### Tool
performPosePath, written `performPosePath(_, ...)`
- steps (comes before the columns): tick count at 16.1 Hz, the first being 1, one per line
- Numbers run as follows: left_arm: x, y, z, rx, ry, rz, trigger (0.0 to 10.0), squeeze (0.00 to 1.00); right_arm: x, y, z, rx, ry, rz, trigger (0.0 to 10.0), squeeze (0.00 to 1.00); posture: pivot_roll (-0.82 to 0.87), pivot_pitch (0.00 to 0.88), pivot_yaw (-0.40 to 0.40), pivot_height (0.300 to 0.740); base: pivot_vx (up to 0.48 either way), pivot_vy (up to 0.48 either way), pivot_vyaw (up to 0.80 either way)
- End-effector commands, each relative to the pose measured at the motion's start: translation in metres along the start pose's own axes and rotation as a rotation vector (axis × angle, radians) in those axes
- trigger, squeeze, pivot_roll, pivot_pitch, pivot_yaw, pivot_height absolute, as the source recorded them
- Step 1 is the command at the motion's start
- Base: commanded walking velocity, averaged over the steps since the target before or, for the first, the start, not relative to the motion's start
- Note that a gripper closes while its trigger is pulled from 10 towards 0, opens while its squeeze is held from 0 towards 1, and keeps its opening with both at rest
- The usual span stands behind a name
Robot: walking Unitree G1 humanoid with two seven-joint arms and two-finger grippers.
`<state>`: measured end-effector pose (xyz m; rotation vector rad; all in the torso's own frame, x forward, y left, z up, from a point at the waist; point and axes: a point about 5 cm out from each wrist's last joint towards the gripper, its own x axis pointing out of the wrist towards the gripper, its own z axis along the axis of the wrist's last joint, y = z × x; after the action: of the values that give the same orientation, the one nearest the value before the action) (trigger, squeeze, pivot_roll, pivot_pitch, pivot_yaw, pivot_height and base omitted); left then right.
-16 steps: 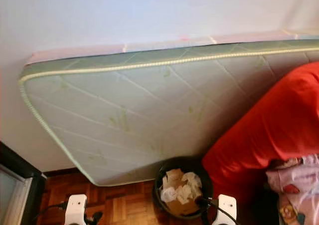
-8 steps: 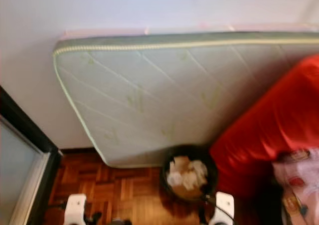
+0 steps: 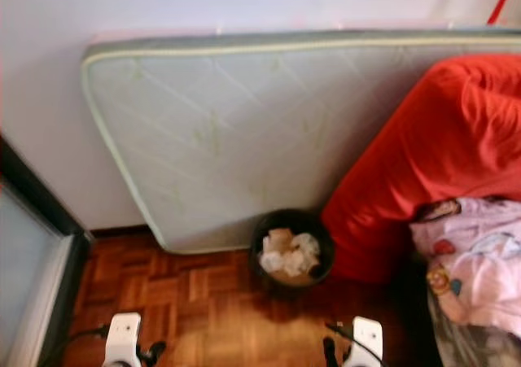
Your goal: Clean up the room
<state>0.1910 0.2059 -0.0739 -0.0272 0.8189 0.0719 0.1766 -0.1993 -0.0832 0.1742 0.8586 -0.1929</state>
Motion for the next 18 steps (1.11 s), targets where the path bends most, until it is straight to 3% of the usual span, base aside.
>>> performPosePath(1, -0.0019, -0.0008, -0.0095, 0.008, 0.043, 0.003, 10.0, 0.00, -0.0011, -0.0035, -0.0030, 0.005, 0.009, -0.012, 10.0, 0.00, 0.07, 0.124, -0.030, 0.738, 0.000, 0.000, 0.00)
performPosePath(4, -0.0018, -0.0013, -0.0091, 0.005, 0.040, 0.000, 10.0, 0.00, -0.0008, -0.0026, -0.0036, 0.002, 0.021, -0.009, 10.0, 0.00, 0.07, 0.121, -0.031, 0.738, 0.000, 0.000, 0.00)
performPosePath(12, -0.0013, -0.0016, -0.0094, 0.038, 0.061, -0.006, 10.0, 0.00, -0.0006, 0.0008, -0.0049, -0.012, 0.032, 0.004, 10.0, 0.00, 0.07, 0.110, -0.030, 0.738, 0.000, 0.000, -0.80)
performPosePath(14, -0.0011, -0.0013, -0.0077, 0.092, 0.053, -0.012, 10.0, 0.00, -0.0007, 0.0014, -0.0056, -0.018, 0.036, 0.009, 10.0, 0.00, 0.06, 0.101, -0.027, 0.738, 0.000, 0.000, -0.80)
performPosePath(18, -0.0012, -0.0025, -0.0093, 0.102, 0.068, -0.024, 10.0, 0.00, -0.0010, 0.0011, -0.0068, -0.025, 0.041, 0.012, 10.0, 0.00, 0.05, 0.086, -0.027, 0.738, 0.000, -0.343, -0.80)
